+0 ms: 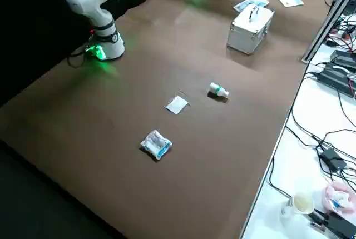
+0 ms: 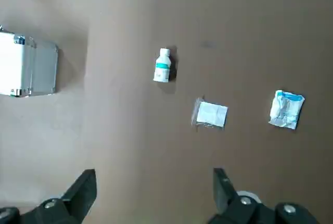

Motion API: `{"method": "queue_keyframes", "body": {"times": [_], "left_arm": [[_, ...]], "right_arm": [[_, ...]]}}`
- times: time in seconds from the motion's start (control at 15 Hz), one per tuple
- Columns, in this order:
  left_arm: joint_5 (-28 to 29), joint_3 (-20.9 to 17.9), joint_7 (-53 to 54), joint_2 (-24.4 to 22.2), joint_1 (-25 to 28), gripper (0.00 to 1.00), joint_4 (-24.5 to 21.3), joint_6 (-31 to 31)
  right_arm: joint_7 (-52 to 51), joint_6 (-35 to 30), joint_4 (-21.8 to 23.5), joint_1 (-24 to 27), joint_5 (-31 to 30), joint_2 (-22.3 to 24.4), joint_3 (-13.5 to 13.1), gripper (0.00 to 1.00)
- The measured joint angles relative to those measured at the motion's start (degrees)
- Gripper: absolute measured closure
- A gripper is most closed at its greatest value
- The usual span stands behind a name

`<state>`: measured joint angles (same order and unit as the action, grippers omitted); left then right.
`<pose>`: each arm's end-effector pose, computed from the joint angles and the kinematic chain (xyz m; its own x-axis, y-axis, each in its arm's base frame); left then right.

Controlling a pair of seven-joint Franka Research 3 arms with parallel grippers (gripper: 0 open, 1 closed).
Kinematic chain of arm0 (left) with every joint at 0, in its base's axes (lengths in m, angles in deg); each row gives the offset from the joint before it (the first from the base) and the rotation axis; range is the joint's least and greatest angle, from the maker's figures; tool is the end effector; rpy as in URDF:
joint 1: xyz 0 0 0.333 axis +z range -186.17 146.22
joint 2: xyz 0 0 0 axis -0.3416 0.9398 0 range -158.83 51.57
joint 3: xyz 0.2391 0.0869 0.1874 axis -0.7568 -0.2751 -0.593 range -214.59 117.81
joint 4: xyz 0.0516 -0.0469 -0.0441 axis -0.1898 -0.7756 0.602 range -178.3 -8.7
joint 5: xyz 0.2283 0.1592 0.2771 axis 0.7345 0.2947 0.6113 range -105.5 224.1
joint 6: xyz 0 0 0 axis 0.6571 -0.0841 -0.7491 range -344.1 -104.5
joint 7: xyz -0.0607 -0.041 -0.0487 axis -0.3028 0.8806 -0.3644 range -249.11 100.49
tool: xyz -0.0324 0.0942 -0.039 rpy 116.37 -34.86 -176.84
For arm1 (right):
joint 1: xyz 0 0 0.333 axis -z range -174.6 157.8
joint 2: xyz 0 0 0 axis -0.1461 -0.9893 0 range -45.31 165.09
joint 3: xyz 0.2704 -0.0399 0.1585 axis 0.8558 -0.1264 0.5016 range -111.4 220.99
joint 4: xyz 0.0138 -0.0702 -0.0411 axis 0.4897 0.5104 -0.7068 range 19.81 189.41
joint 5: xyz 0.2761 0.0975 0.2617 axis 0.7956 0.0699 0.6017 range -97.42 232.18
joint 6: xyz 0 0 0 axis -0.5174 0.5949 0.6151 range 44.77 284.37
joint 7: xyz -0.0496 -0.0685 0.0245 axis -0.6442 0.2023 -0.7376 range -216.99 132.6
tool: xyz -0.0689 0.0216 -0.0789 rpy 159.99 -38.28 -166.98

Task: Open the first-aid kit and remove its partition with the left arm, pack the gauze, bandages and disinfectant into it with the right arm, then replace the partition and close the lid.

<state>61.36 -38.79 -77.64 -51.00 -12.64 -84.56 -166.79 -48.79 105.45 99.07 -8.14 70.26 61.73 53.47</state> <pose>0.5644 -0.0157 0.6562 0.9989 0.0208 0.0423 0.0219 -0.9994 -0.0257 0.5370 -0.0094 0.6688 0.9952 0.0909 0.0366 0.0926 -0.9946 -0.0469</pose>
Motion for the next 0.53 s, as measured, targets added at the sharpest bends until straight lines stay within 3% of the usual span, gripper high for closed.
{"method": "queue_keyframes", "body": {"times": [0.53], "left_arm": [[-0.1, 0.3, -0.4, 0.6, -0.3, 0.00, -0.5, 1.1]], "right_arm": [[0.0, 0.0, 0.9, -0.3, 0.1, -0.1, 0.3, 0.01]]}}
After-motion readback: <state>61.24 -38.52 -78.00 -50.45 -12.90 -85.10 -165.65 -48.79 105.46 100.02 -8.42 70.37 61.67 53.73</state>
